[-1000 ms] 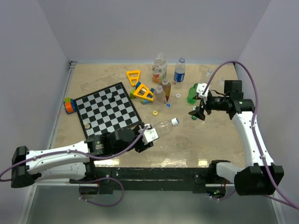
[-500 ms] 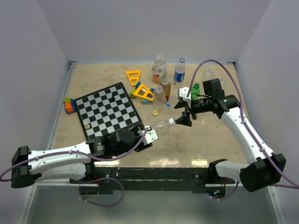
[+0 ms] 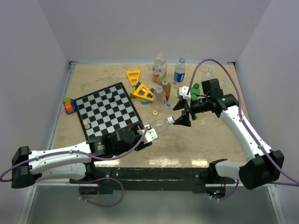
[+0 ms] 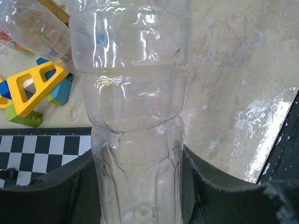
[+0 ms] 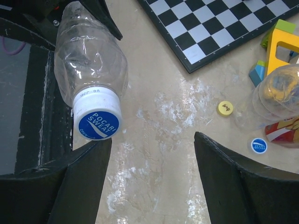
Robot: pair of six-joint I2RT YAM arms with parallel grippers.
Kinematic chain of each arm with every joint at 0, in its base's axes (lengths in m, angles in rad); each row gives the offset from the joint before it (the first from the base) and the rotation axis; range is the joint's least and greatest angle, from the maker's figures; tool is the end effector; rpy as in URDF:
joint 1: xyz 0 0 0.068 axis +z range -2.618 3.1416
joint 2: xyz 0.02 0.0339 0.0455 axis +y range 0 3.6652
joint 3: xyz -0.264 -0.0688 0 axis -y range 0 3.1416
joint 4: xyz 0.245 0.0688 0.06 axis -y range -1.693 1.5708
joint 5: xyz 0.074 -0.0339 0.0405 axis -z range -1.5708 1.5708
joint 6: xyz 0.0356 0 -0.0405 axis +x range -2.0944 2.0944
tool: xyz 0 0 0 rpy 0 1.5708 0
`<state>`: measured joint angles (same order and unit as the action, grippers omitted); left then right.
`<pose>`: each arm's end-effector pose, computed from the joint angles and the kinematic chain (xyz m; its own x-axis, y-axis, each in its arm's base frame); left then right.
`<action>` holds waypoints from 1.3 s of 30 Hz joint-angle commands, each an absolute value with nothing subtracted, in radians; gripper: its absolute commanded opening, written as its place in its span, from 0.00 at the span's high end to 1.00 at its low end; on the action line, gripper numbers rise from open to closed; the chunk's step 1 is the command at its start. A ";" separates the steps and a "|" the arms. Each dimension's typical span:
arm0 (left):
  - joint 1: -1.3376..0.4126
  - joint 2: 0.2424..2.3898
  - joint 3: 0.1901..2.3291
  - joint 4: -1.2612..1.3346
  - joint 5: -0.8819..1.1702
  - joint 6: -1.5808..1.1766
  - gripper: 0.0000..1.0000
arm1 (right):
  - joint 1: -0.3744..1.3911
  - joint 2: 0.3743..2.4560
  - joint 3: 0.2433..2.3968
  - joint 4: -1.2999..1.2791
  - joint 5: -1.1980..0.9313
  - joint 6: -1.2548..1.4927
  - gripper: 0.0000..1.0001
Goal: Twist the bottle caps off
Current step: Unscrew the bottle cap from the plastic bottle.
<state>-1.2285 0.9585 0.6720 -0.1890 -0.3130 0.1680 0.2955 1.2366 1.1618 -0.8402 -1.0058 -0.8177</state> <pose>0.0829 -0.1999 0.2685 -0.0170 0.5217 -0.8530 0.8187 0.4970 0.2876 0.2198 0.0984 0.3307 -0.0453 -0.4221 -0.9054 -0.9968 0.0793 0.0129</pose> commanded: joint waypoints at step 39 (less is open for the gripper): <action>-1.161 0.861 0.678 -0.149 -0.043 0.236 1.00 | 0.512 1.229 1.339 -1.074 -0.888 -1.285 1.00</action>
